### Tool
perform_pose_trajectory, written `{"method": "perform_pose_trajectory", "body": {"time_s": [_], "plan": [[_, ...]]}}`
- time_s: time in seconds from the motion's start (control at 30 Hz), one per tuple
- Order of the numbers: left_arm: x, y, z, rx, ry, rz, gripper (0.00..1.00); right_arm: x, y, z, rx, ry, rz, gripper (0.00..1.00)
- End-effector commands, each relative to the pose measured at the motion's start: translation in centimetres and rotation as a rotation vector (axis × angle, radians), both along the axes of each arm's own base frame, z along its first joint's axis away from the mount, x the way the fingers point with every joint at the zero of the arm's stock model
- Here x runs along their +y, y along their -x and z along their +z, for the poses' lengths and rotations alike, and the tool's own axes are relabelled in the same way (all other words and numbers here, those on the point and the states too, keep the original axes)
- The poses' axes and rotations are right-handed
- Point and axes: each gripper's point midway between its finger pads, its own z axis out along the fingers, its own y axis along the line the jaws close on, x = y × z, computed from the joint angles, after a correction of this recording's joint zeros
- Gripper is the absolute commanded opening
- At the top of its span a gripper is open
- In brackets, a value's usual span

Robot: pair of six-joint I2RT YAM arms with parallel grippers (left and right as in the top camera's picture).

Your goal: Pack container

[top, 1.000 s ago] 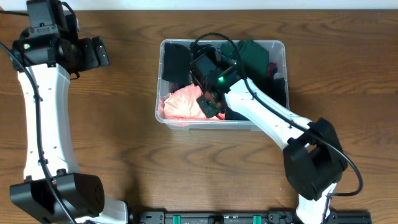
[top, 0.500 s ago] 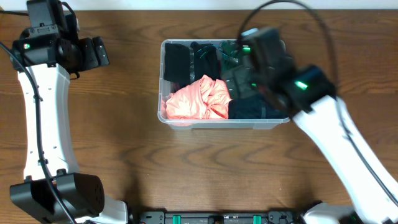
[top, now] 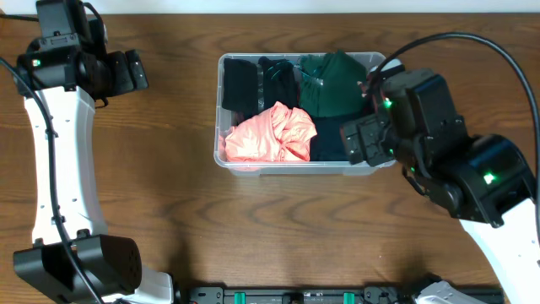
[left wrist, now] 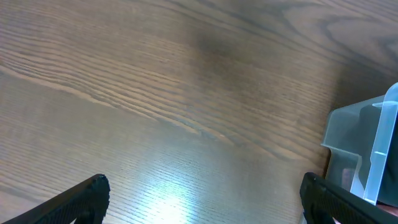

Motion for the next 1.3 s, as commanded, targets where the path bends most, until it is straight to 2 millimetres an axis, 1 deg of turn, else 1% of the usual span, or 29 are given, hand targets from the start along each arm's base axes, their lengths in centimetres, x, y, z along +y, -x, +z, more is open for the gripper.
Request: {"method": "perform_pose_trajectory", "body": {"time_s": [0.0,0.07,0.13,0.3,0.4,0.5,0.6,0.67,0.73,0.8,0.93,1.1,1.27], "plan": [[0.2,0.0,0.6,-0.014,-0.003,0.005,0.98,-2.8,-0.6,1.9,-0.100,0.089,-0.105,0.99],[0.2,0.0,0.6,-0.014,-0.003,0.005,0.98,-3.8,-0.9,2.2,-0.121,0.105,-0.144,0.99],[0.2,0.0,0.6,-0.014,-0.003,0.005,0.98,-4.6,-1.1,2.9,-0.154,0.078,-0.173,0.99],[0.2,0.0,0.6,-0.014,-0.003,0.005,0.98,-5.8,-2.0,6.4,-0.382,-0.156,-0.191,0.99],[0.2,0.0,0.6,-0.014,-0.003,0.005,0.98,-6.7,-1.3,6.6,-0.518,-0.212,-0.133,0.99],[0.2,0.0,0.6,-0.014,-0.003,0.005,0.98,-8.0,-0.2,5.8,-0.634,-0.216,-0.116,0.99],[0.2,0.0,0.6,-0.014,-0.003,0.005,0.98,-10.1,0.8,4.2,-0.723,-0.212,-0.172,0.99],[0.2,0.0,0.6,-0.014,-0.003,0.005,0.98,-11.0,1.5,2.1,-0.763,-0.212,-0.195,0.99],[0.2,0.0,0.6,-0.014,-0.003,0.005,0.98,-11.4,2.0,0.2,-0.790,-0.215,-0.201,0.99],[0.2,0.0,0.6,-0.014,-0.003,0.005,0.98,-11.4,2.3,-1.7,-0.809,-0.228,-0.197,0.99],[0.2,0.0,0.6,-0.014,-0.003,0.005,0.98,-10.8,2.7,-6.0,-0.831,-0.254,-0.149,0.99],[0.2,0.0,0.6,-0.014,-0.003,0.006,0.98,-10.9,3.0,-10.6,-0.798,-0.255,-0.145,0.99],[0.2,0.0,0.6,-0.014,-0.003,0.005,0.98,-11.2,3.3,-13.5,-0.777,-0.247,-0.160,0.99]]}}
